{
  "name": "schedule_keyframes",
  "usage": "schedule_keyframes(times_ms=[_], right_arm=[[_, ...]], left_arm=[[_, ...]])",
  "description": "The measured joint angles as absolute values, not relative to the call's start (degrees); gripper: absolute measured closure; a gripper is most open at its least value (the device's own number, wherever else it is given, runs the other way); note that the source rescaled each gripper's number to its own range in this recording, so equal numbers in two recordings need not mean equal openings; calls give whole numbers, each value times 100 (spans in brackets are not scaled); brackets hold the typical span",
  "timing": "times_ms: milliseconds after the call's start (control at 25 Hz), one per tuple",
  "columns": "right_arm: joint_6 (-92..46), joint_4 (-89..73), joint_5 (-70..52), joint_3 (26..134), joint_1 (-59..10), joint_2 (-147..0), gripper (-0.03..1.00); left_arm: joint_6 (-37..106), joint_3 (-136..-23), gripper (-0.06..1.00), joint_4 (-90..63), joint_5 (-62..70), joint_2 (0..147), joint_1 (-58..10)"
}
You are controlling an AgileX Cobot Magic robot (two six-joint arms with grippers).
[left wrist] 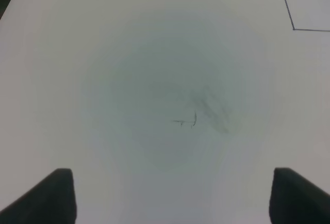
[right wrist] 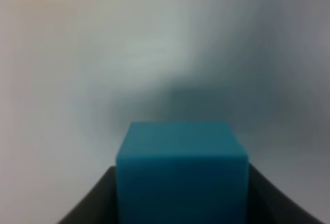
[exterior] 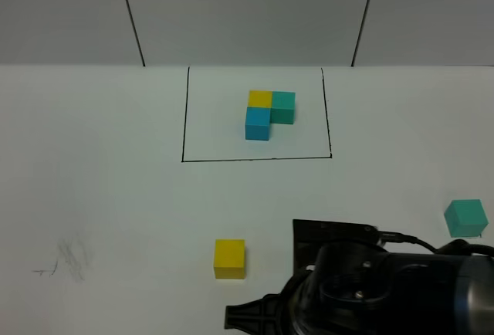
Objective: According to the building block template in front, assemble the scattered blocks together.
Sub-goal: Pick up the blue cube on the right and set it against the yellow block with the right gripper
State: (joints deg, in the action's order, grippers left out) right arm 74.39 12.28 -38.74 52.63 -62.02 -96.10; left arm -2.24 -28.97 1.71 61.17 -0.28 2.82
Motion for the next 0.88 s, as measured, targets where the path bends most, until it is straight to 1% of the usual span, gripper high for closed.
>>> schedule_keyframes(times_ms=[360, 560, 880], right_arm=[[7404, 834, -4209, 6575, -6214, -10806, 75], [7094, 834, -4498, 7160, -6218, -11365, 75], [7206, 1179, -4863, 7653, -6218, -11729, 75]], left_arm=[[-224, -2897, 27, 196, 6117, -28, 282], [-219, -2897, 27, 591, 6117, -28, 282], [-215, -2897, 27, 944, 6073, -28, 282]])
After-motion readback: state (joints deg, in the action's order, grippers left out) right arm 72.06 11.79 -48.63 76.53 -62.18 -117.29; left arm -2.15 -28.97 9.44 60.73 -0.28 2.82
